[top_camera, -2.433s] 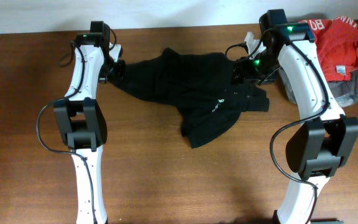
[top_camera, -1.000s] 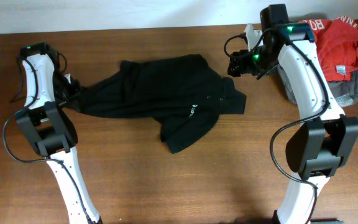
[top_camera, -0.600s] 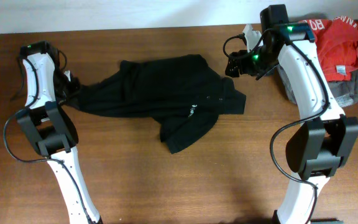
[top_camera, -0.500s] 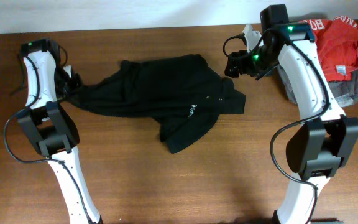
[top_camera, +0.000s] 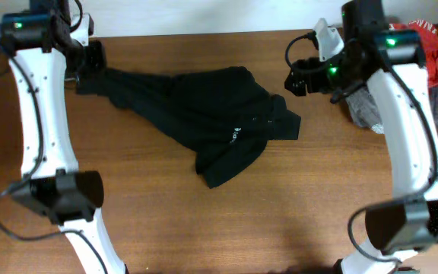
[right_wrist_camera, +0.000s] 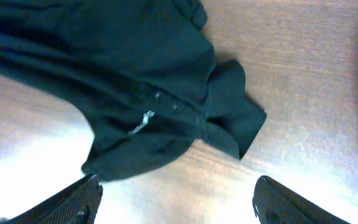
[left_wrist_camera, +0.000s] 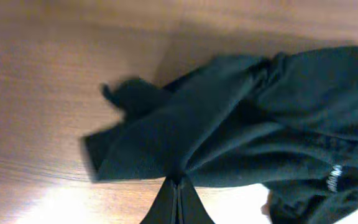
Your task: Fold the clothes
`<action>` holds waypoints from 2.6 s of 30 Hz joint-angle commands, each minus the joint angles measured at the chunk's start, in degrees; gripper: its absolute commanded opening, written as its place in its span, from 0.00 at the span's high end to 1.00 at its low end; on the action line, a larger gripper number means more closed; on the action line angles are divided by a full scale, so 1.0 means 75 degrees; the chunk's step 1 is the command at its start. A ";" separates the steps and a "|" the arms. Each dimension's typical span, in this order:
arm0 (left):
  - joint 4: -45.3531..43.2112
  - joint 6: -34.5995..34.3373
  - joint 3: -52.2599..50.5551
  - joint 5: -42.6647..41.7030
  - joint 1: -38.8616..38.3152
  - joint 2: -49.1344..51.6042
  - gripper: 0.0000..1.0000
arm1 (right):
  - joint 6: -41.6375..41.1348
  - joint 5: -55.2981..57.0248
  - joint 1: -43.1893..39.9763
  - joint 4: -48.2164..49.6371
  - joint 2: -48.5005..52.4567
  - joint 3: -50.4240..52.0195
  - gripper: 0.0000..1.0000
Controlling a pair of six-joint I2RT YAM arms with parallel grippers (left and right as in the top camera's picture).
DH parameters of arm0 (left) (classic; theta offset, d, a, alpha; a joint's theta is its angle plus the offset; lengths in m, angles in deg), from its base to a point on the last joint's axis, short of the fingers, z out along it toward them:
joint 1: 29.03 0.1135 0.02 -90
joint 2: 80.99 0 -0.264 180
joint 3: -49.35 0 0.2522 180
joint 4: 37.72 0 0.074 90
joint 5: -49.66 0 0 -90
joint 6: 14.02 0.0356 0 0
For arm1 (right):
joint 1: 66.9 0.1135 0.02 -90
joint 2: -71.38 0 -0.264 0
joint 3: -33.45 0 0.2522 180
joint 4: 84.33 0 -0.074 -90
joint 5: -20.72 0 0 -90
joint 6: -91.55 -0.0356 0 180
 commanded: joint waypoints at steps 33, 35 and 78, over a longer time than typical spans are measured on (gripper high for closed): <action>-0.0769 0.0143 0.0023 -0.0006 -0.0006 -0.1329 1.00 | 0.0108 0.1708 0.4972 0.2873 -0.0015 0.4328 0.18; -0.0766 0.0143 0.0023 -0.0006 -0.0006 -0.1329 0.99 | 0.0300 0.2224 0.5386 0.3142 0.0221 0.4328 0.18; -0.0699 0.0545 0.0020 0.0221 0.0204 -0.1343 0.99 | -0.0691 0.3544 0.4680 0.1967 0.0720 0.1498 0.96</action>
